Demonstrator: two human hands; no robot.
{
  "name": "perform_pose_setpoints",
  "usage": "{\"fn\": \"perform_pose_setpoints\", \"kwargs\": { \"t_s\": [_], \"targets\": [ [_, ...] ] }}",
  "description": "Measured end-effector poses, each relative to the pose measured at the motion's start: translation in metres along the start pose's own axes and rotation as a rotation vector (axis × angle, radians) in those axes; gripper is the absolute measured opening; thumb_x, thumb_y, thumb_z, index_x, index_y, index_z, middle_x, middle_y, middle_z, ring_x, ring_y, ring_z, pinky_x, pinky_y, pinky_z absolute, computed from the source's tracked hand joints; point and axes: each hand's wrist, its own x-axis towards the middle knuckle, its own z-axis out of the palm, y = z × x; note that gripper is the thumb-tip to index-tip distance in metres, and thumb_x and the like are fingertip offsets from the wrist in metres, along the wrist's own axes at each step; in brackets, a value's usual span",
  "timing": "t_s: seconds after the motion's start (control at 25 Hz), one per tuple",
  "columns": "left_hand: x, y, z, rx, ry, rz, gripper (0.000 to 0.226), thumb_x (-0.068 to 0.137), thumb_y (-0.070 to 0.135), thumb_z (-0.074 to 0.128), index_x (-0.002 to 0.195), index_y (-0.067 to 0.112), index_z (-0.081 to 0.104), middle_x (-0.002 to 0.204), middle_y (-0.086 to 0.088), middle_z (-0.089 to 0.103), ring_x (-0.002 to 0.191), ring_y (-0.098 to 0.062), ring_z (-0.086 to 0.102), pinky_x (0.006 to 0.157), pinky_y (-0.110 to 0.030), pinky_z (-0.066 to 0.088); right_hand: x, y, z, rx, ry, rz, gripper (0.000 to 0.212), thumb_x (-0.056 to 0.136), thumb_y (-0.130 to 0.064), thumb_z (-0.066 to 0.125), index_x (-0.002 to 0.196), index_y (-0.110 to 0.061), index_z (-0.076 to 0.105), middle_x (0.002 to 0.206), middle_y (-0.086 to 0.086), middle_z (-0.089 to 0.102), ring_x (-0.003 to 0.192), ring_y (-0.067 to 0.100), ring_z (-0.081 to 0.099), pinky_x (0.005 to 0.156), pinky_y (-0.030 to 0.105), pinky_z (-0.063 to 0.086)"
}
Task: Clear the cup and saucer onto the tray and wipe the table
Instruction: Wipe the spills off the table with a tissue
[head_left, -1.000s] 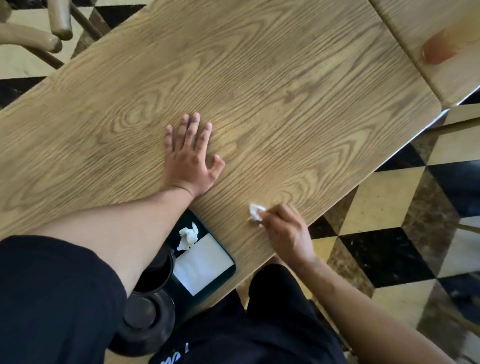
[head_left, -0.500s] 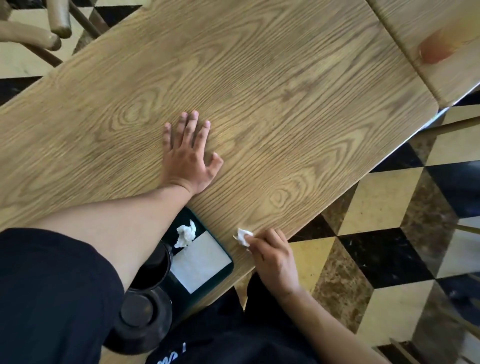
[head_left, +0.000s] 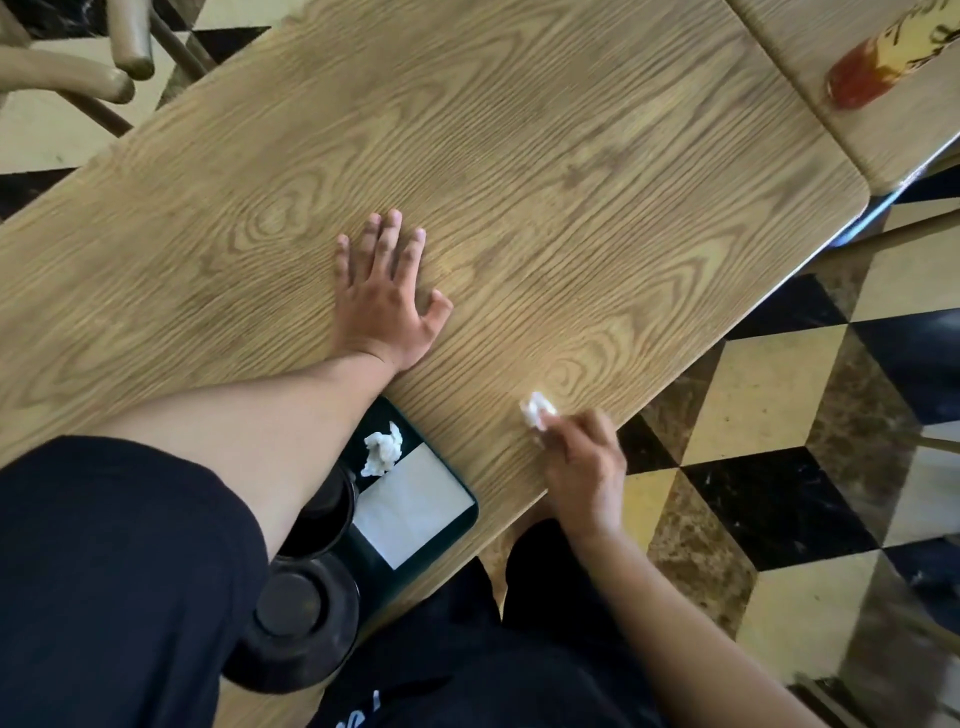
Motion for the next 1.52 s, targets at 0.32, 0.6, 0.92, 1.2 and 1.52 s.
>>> {"fn": "perform_pose_setpoints", "kwargs": {
  "t_s": [0.32,0.6,0.92,1.2,1.52],
  "targets": [
    [-0.001,0.0,-0.004,0.013,-0.073,-0.013,0.078,0.09,0.053,0.038,0.158,0.016,0.036,0.17,-0.014,0.021,0.158,-0.031,0.012,0.127,-0.055,0.0,0.07,0.035,-0.022,0.0,0.009,0.044,0.01,0.085,-0.007,0.083,0.096,-0.006,0.083,0.084,-0.001,0.06,0.083,0.031,0.062,0.078,0.046,0.055],
    [-0.001,-0.006,-0.014,-0.038,-0.122,0.034,0.07,0.096,0.043,0.034,0.16,0.014,0.036,0.171,-0.014,0.02,0.158,-0.032,0.013,0.127,-0.055,0.002,0.064,0.004,-0.005,0.024,-0.045,0.174,0.016,0.093,-0.012,0.076,0.106,-0.004,0.08,0.094,0.01,0.064,0.086,0.025,0.062,0.082,0.042,0.055],
    [-0.017,-0.066,-0.028,0.054,-0.139,0.24,0.06,0.103,0.042,0.032,0.159,0.022,0.037,0.17,-0.009,0.025,0.157,-0.029,0.023,0.124,-0.062,0.011,0.036,-0.039,0.005,0.076,-0.466,-0.109,0.014,0.092,-0.012,0.078,0.104,-0.005,0.08,0.093,0.009,0.065,0.078,0.02,0.063,0.073,0.033,0.054],
    [-0.08,-0.11,-0.043,0.025,-0.099,0.049,0.058,0.102,0.037,0.035,0.157,0.018,0.042,0.168,-0.01,0.029,0.155,-0.031,0.025,0.125,-0.058,0.011,0.053,-0.106,0.032,0.188,-0.513,-0.261,0.018,0.091,-0.017,0.078,0.108,-0.011,0.079,0.093,-0.005,0.065,0.078,0.008,0.058,0.073,0.008,0.041],
    [-0.146,-0.145,-0.059,0.032,-0.068,-0.069,0.059,0.103,0.038,0.034,0.155,0.014,0.044,0.167,-0.012,0.032,0.155,-0.032,0.027,0.125,-0.059,0.013,0.055,-0.134,0.053,0.132,-0.671,-0.451,0.018,0.089,0.002,0.073,0.103,-0.005,0.081,0.099,0.007,0.077,0.081,0.016,0.067,0.078,-0.001,0.037]
  ]
}}
